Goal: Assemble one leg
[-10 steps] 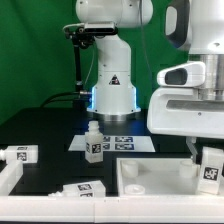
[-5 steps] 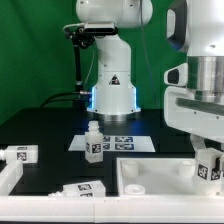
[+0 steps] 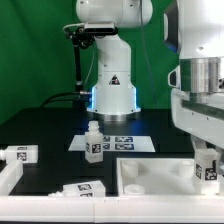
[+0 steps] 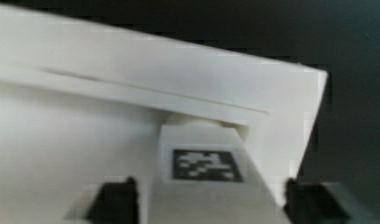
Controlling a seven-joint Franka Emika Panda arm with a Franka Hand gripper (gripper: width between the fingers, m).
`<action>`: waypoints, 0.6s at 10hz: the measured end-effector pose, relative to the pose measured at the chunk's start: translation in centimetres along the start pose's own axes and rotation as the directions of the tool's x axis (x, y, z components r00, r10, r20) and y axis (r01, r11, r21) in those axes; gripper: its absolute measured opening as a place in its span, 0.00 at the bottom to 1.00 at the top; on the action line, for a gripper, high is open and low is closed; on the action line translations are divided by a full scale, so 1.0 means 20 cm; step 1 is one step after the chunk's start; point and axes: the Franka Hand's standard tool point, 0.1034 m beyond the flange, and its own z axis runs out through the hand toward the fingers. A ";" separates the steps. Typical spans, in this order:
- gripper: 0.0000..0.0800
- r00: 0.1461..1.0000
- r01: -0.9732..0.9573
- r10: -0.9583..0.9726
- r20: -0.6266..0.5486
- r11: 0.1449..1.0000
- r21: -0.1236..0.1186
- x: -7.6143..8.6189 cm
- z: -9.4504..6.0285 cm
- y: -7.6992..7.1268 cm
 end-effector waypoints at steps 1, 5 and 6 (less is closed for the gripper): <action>0.62 0.982 0.189 -0.189 0.008 0.982 -0.010 -0.01 0.00 0.00; 0.81 0.881 0.473 -0.473 -0.002 0.881 0.000 0.01 -0.01 0.01; 0.81 0.805 0.593 -0.593 -0.009 0.805 -0.011 0.02 -0.01 0.01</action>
Offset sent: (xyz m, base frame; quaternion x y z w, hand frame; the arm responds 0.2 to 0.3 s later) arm 0.0000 0.0000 0.0000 0.0000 0.0000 -0.1938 0.9810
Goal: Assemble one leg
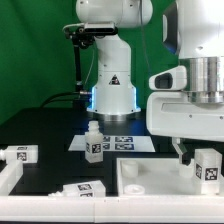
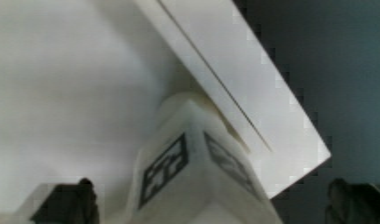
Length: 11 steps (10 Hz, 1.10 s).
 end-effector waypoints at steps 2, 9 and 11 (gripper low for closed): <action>0.81 0.914 0.402 -0.404 -0.035 0.914 -0.049 0.02 0.00 -0.02; 0.36 0.986 0.160 -0.162 -0.050 0.986 -0.044 0.02 0.01 -0.01; 0.36 0.994 -0.094 0.091 -0.065 0.995 -0.039 0.02 0.01 0.00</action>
Offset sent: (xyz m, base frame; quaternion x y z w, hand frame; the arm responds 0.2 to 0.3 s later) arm 0.0000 0.0000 0.0000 0.0000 0.0000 0.0650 0.9979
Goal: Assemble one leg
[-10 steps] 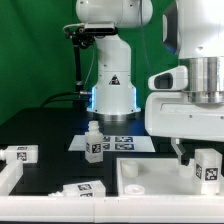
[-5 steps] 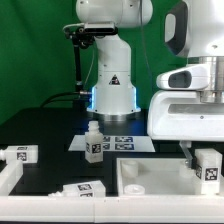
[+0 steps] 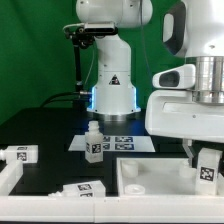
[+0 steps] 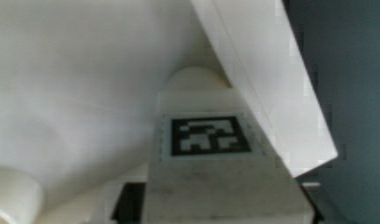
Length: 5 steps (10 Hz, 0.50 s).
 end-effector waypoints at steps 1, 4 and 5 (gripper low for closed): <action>0.36 0.988 -0.156 0.156 -0.001 0.988 -0.006 0.00 0.00 0.01; 0.36 0.763 -0.644 0.643 0.074 0.765 -0.016 0.00 0.00 0.03; 0.36 0.665 -0.742 0.741 0.096 0.670 -0.023 0.00 0.00 0.03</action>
Offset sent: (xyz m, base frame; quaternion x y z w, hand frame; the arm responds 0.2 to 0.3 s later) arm 0.0187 0.0175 0.0042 0.0545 -0.0950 0.3914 0.9137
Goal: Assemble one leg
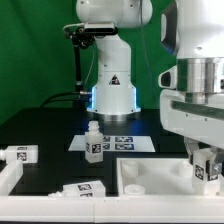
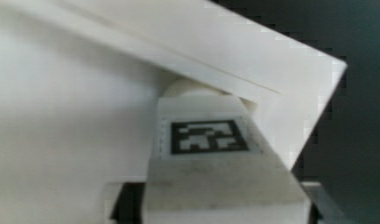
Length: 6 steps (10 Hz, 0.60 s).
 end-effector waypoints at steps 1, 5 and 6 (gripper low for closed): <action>0.36 0.999 -0.046 0.046 0.000 0.999 -0.002 -0.01 0.00 0.00; 0.57 0.975 0.223 -0.223 -0.001 0.975 -0.002 -0.02 0.01 0.00; 0.76 0.914 0.405 -0.405 0.004 0.914 -0.003 -0.02 0.01 0.00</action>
Offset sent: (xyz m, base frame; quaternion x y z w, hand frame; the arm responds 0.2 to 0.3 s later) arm 0.0000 0.0000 0.0000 0.0000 0.0000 -0.0650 0.9979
